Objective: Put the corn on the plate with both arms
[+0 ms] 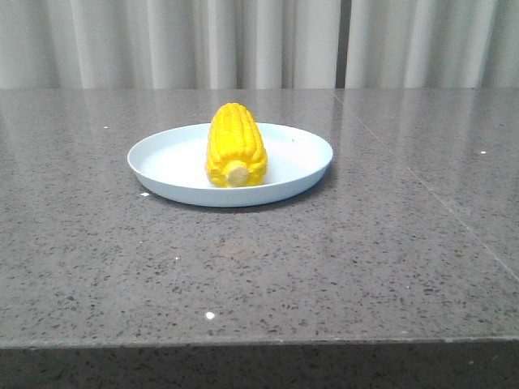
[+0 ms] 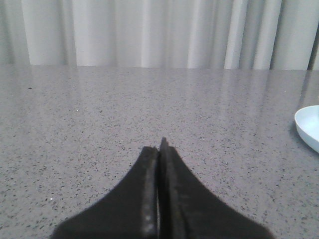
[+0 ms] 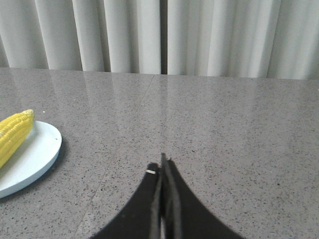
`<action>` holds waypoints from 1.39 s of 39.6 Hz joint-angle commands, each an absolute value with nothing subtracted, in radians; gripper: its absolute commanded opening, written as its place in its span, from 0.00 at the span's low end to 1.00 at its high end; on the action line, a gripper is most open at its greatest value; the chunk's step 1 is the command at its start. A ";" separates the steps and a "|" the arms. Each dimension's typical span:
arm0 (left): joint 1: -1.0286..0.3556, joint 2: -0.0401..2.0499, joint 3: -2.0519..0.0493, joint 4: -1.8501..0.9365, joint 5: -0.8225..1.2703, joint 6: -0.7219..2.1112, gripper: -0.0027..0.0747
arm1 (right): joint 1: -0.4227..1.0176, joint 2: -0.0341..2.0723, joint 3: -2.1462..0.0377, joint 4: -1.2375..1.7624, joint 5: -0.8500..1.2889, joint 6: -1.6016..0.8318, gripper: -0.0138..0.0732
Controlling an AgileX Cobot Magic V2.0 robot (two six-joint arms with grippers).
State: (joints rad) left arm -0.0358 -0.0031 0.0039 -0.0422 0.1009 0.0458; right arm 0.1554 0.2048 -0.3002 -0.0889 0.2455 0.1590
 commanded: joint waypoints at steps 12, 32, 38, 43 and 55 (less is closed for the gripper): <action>-0.034 -0.024 0.008 -0.040 0.017 0.035 0.01 | 0.153 0.214 -0.328 -0.106 0.162 0.152 0.02; -0.034 -0.024 0.008 -0.040 0.017 0.035 0.01 | 0.153 0.214 -0.328 -0.106 0.162 0.152 0.02; -0.034 -0.024 0.008 -0.040 0.017 0.035 0.01 | 0.153 0.214 -0.328 -0.106 0.162 0.152 0.02; -0.034 -0.024 0.008 -0.040 0.017 0.035 0.01 | 0.153 0.214 -0.321 -0.115 0.155 0.152 0.02; -0.034 -0.024 0.008 -0.040 0.017 0.035 0.01 | 0.079 0.083 -0.100 0.000 0.102 0.048 0.02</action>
State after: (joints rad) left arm -0.0358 -0.0031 0.0039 -0.0416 0.0994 0.0458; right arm 0.1143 0.1195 -0.1354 -0.0413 0.2004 0.0816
